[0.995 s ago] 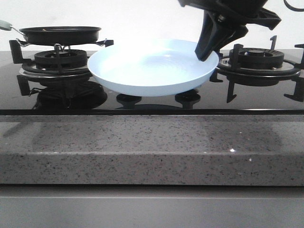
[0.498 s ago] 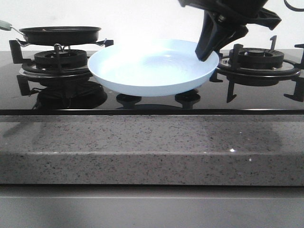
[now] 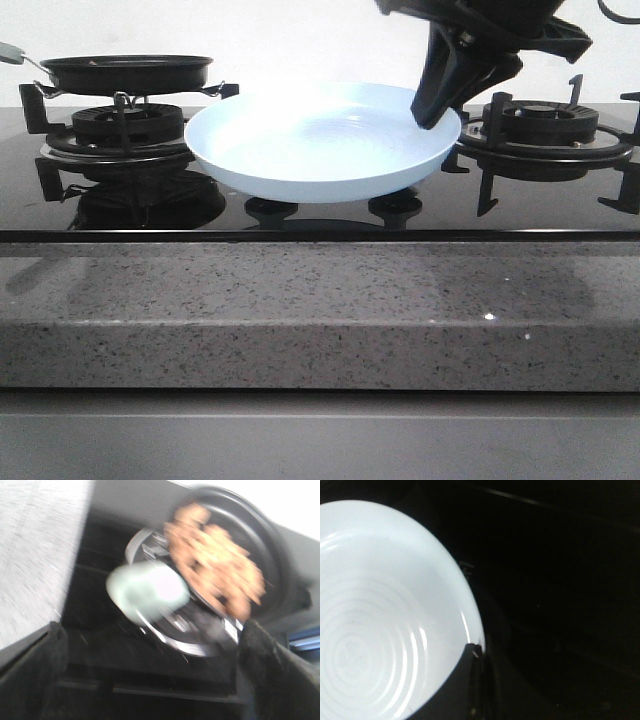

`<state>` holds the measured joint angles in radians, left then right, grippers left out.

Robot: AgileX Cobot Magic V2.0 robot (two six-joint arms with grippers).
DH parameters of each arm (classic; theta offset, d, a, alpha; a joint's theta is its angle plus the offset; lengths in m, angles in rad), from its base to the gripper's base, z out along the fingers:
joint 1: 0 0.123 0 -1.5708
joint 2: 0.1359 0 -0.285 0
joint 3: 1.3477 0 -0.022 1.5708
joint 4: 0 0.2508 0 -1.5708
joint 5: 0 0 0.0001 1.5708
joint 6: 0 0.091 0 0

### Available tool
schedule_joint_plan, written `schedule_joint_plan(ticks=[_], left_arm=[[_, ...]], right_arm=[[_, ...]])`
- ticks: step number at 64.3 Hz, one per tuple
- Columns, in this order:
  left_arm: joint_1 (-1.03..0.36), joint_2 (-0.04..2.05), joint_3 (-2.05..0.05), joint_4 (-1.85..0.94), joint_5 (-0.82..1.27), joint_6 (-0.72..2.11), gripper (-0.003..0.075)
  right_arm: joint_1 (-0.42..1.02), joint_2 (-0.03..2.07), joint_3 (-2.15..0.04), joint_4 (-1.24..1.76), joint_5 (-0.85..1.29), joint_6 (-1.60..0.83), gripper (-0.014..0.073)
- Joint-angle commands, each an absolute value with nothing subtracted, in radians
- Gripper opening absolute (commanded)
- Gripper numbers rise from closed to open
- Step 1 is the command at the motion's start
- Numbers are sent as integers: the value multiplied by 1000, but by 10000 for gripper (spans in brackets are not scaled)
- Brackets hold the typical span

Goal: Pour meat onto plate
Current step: 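Grasp the green pan handle with the left gripper and lift the pan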

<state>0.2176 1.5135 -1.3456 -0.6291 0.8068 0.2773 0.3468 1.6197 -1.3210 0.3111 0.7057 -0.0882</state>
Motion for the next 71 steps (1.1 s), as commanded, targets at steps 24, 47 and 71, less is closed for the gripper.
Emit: schedule_joint_plan(ticks=[24, 47, 71], left_arm=[[231, 1661, -1439, -945, 813, 392, 672], [278, 1715, -1447, -1155, 898, 480, 613], [289, 1715, -1447, -1170, 931, 497, 403]], right_arm=[[346, 1580, -1344, 303, 671, -98, -118], [346, 1580, -1344, 303, 671, -98, -118], [346, 1580, -1344, 303, 671, -98, -118]])
